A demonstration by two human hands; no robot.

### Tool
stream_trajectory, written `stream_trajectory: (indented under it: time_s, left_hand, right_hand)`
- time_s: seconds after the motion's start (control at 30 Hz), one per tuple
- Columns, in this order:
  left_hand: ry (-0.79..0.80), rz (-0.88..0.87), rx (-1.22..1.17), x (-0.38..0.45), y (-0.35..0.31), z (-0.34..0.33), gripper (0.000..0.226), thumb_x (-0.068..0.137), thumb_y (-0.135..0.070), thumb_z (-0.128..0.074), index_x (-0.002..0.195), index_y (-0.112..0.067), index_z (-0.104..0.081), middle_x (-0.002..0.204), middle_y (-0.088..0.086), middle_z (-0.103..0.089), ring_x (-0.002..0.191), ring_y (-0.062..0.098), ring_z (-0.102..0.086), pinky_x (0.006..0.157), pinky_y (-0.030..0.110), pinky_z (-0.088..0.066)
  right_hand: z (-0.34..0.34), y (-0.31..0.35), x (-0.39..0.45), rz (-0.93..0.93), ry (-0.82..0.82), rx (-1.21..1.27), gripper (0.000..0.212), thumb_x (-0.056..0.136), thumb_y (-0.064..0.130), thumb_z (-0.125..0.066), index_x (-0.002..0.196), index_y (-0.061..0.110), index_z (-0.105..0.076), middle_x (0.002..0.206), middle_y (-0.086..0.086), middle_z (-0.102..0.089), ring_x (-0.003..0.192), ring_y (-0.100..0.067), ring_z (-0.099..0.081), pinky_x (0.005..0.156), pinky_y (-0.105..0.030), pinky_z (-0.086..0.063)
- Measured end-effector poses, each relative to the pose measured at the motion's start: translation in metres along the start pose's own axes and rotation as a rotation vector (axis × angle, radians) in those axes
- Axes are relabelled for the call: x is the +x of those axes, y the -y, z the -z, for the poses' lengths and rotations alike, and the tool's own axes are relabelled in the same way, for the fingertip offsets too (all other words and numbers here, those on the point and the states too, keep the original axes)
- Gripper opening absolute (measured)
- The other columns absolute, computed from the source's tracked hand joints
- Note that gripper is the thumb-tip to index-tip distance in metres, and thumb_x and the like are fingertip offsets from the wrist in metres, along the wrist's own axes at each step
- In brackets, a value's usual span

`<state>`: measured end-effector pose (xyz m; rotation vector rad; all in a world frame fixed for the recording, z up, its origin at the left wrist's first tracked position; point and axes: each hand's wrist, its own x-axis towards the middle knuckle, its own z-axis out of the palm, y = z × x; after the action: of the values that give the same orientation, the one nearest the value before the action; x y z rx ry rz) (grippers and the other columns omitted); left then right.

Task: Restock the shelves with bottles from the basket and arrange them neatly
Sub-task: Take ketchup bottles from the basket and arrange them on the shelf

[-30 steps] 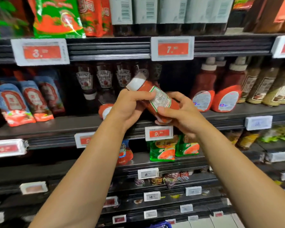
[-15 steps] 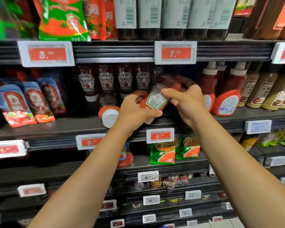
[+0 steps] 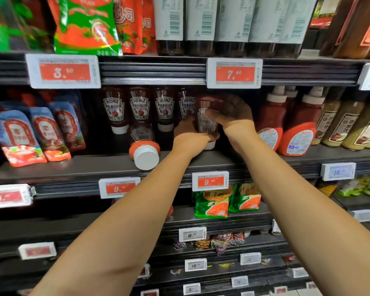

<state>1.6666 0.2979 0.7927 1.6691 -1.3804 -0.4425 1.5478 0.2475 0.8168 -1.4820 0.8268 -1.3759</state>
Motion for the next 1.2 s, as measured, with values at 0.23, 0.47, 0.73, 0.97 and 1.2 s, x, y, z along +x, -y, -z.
stream_trajectory:
  time_s: [0.23,0.47,0.73,0.97,1.2]
  left_hand:
    - [0.049,-0.092,0.163,0.014,0.009,-0.010,0.063,0.084,-0.049,-0.071,0.138,-0.020,-0.056,0.139,0.009,-0.060,0.129,0.030,-0.054,0.103,0.031,-0.039]
    - [0.036,-0.035,-0.362,0.019,0.028,-0.012,0.068,0.058,-0.022,-0.089,0.120,-0.017,-0.061,0.100,-0.013,-0.074,0.088,-0.002,-0.070,0.083,0.019,-0.057]
    - [-0.030,-0.083,-0.329,0.013,0.021,-0.013,0.066,0.050,-0.039,-0.088,0.107,-0.029,-0.056,0.104,-0.003,-0.072,0.096,0.011,-0.070,0.091,0.037,-0.059]
    - [-0.019,-0.062,-0.339,0.016,0.023,-0.012,0.055,0.069,-0.011,-0.088,0.113,-0.022,-0.056,0.109,0.004,-0.073,0.104,0.021,-0.070,0.099,0.045,-0.054]
    - [0.051,-0.140,-0.241,0.008,0.018,-0.010,0.058,0.069,-0.026,-0.086,0.120,-0.027,-0.057,0.115,-0.002,-0.071,0.108,0.014,-0.068,0.099,0.039,-0.055]
  right_hand:
    - [-0.003,-0.032,-0.014,-0.069,-0.063,0.060,0.026,0.092,0.017,-0.074,0.117,0.018,-0.066,0.103,0.007,-0.076,0.091,-0.003,-0.073,0.075,-0.017,-0.055]
    - [0.001,-0.033,-0.018,-0.018,-0.181,0.072,0.018,0.081,0.022,-0.056,0.096,0.024,-0.066,0.096,0.000,-0.071,0.090,-0.016,-0.065,0.083,-0.029,-0.053]
    - [0.008,-0.047,-0.012,-0.007,-0.155,-0.058,0.027,0.096,0.005,-0.051,0.119,0.007,-0.066,0.116,-0.014,-0.070,0.109,-0.028,-0.066,0.099,-0.044,-0.053]
    - [0.009,-0.045,-0.014,0.020,-0.176,-0.024,0.027,0.087,0.010,-0.055,0.111,0.010,-0.067,0.103,-0.011,-0.073,0.094,-0.020,-0.067,0.088,-0.040,-0.058]
    - [0.007,-0.045,-0.014,-0.041,-0.148,-0.048,0.031,0.085,0.029,-0.058,0.114,0.024,-0.069,0.101,0.009,-0.073,0.090,-0.002,-0.068,0.078,-0.018,-0.052]
